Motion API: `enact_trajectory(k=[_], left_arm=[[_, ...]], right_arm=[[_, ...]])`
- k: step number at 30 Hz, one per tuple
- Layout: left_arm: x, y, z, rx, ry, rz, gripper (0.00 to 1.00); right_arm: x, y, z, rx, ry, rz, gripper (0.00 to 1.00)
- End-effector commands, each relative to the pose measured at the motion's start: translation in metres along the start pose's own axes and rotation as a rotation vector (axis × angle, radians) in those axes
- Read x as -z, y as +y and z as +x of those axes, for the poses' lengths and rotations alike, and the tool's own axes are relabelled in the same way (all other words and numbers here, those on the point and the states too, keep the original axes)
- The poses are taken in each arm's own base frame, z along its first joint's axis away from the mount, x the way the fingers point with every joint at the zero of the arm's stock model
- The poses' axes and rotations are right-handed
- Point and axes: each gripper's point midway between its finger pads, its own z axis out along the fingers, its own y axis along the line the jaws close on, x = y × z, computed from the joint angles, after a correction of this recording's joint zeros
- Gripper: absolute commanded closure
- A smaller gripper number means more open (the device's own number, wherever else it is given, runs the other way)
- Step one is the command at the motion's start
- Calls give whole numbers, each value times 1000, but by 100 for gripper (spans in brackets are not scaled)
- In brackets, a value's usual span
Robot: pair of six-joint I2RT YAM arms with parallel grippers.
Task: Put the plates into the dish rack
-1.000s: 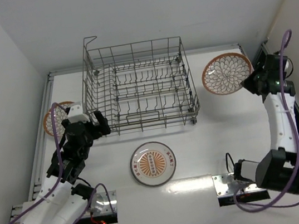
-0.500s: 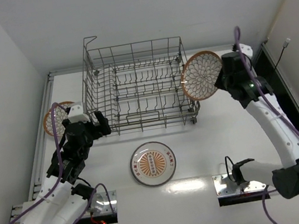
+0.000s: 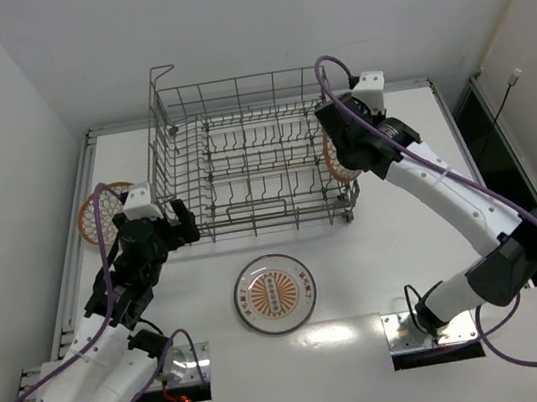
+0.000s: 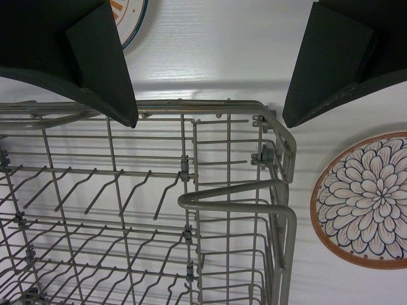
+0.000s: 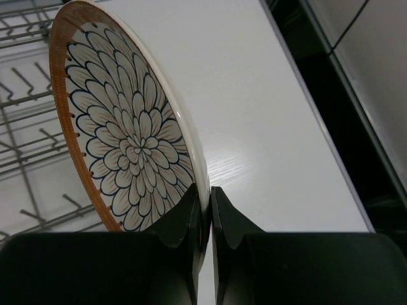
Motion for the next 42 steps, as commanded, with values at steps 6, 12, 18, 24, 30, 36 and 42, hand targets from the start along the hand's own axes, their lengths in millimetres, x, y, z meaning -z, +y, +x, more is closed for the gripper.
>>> enact_trajectory(k=[6,12,18,24,30,36,42], left_arm=[[-1,-8,-16,-5,-29,20,1],[-1,-1,-18,-5,-41,-19,1],[1,1,-21,-1,-53,-28,1],[-1,1,-19,-4,-45,-31,1],[-1,1,-19,-4,-45,-31,1],[-1,1,-19,-4,-45,-31,1],[-1,1,-19,-4,-45,-31,1]], right_arm=[[21,-4,-54,-66,-190,103,100],[25,25,-57,6,-218,122,100],[22,42,-44,83,-214,144,100],[21,37,-40,87,-222,176,100],[30,23,-55,80,-249,214,100],[40,11,-73,84,-280,236,100],[24,30,-46,182,-243,252,100]])
